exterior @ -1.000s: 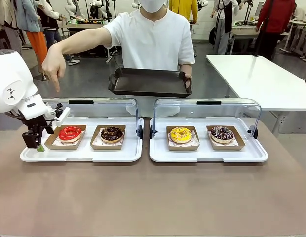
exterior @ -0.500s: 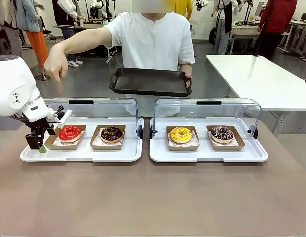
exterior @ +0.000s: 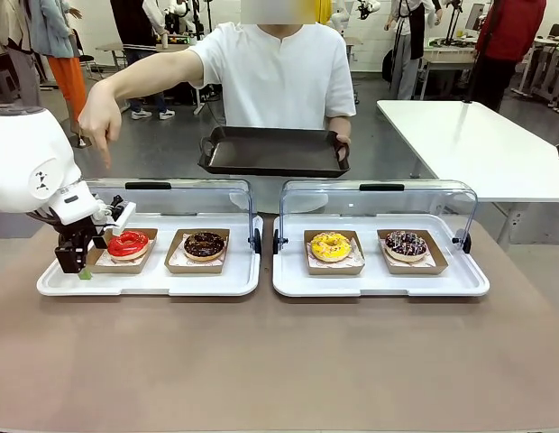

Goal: Provide the desired donut to the person.
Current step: Pick up and lift the Paper togo box containing the Donut pointed at by the person.

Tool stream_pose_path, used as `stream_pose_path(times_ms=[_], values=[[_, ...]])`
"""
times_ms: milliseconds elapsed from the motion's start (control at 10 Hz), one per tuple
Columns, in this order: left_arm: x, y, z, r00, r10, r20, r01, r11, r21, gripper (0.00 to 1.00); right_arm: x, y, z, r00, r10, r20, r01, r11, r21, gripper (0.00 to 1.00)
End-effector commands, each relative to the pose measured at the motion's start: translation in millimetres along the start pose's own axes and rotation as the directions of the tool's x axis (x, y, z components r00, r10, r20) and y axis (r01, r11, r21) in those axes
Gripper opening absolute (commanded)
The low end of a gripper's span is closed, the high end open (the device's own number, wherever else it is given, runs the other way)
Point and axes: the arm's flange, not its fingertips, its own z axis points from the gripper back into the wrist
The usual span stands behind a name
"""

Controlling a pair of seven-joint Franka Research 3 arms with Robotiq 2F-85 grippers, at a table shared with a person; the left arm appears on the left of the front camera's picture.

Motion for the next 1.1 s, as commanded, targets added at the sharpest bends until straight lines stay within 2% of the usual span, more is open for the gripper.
stream_pose_path(times_ms=[0,800,900,1000], values=[[-4.5,5.3,-2.8,0.999,-0.017,0.033,0.018,1.000,-0.011,1.00,0.0,-0.5,-0.8,1.000,0.007,0.013,-0.007,1.000,0.007,1.00],[-5.7,5.6,-9.3,1.000,0.012,0.007,-0.012,0.997,-0.081,1.00,0.0,-0.5,-0.8,1.000,0.007,0.013,-0.007,1.000,0.007,1.00],[-5.8,6.4,-9.6,1.000,0.011,0.010,-0.010,0.997,-0.076,0.91,0.0,-0.5,-0.8,1.000,0.007,0.013,-0.007,1.000,0.007,1.00],[-5.0,5.5,-10.0,1.000,0.011,0.012,-0.011,0.998,-0.069,0.52,0.0,-0.5,-0.8,1.000,0.007,0.013,-0.007,1.000,0.007,1.00]])
